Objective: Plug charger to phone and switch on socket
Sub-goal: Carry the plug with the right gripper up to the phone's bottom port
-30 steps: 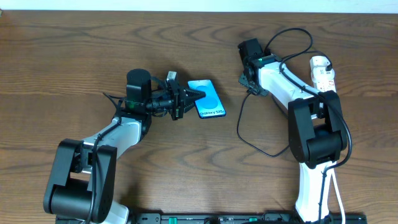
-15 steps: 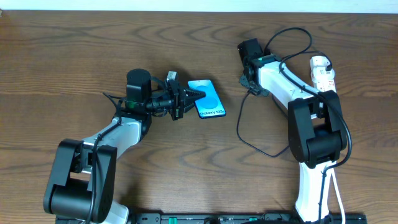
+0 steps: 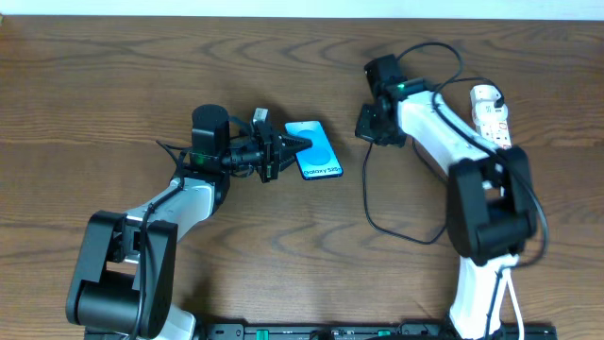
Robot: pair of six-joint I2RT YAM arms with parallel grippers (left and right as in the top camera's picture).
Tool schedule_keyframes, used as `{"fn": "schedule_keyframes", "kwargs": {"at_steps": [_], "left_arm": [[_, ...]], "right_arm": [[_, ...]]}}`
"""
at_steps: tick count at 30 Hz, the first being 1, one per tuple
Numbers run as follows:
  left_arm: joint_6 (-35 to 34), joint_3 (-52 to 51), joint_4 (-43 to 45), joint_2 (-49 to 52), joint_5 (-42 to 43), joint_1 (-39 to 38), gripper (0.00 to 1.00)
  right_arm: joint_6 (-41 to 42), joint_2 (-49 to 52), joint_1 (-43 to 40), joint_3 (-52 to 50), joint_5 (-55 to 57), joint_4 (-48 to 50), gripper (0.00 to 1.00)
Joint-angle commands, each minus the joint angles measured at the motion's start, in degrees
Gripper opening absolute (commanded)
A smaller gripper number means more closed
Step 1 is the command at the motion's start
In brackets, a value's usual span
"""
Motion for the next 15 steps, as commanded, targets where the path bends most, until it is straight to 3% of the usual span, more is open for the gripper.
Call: {"fn": "schedule_keyframes", "kwargs": {"at_steps": [1, 15], "left_arm": [[1.2, 1.49, 0.48, -0.52, 1.03, 0.2, 0.08], [7.45, 1.49, 0.55, -0.52, -2.03, 0.2, 0.08]], "right_arm": [[-7.34, -10.62, -0.44, 0.22, -6.88, -3.37, 0.01], [-24.72, -39.19, -3.13, -1.73, -23.39, -22.1, 0.01]]}}
